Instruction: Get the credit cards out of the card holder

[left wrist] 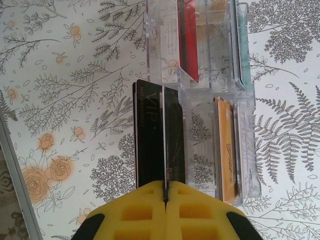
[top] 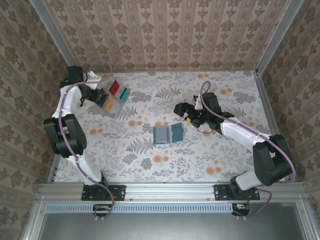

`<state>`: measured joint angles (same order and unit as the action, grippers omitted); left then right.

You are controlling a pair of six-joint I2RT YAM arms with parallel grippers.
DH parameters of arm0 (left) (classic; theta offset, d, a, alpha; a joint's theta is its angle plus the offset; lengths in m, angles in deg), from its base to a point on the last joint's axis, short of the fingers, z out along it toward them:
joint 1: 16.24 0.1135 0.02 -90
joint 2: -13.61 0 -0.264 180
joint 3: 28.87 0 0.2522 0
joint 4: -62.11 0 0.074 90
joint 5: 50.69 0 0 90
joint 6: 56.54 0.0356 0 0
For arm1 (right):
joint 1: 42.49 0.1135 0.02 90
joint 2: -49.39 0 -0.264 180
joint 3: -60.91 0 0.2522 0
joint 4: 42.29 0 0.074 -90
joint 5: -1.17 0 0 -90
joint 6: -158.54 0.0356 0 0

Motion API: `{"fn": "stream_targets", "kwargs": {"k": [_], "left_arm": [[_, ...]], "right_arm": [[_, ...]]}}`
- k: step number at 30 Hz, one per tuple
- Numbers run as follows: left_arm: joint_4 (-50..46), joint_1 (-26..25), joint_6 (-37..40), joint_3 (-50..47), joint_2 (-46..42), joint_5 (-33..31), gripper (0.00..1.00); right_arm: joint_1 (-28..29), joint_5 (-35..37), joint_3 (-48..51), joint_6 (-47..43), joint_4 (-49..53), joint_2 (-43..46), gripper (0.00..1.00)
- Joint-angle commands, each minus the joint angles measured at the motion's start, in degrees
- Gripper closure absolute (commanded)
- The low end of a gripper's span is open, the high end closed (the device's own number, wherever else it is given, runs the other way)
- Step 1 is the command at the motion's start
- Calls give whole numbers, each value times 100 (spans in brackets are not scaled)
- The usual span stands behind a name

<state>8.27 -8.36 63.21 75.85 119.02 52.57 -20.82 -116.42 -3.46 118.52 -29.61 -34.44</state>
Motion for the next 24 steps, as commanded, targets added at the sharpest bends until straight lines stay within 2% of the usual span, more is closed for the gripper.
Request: {"fn": "stream_targets", "kwargs": {"k": [1, 10, 16, 21, 24], "left_arm": [[75, -134, 217, -115, 109, -252, 96], [-144, -215, -22, 216, 223, -486, 69], [-75, -186, -384, 333, -43, -567, 60], [-126, -3, -1010, 544, -137, -468, 40], [-292, 79, -1234, 617, -15, -453, 37]], "right_arm": [[30, -13, 64, 130, -59, 230, 0], [58, -22, 23, 100, 5, 377, 0], [69, -53, 35, 125, -39, 377, 0], [81, -95, 49, 141, -103, 333, 0], [81, -71, 53, 155, -124, 311, 0]]}}
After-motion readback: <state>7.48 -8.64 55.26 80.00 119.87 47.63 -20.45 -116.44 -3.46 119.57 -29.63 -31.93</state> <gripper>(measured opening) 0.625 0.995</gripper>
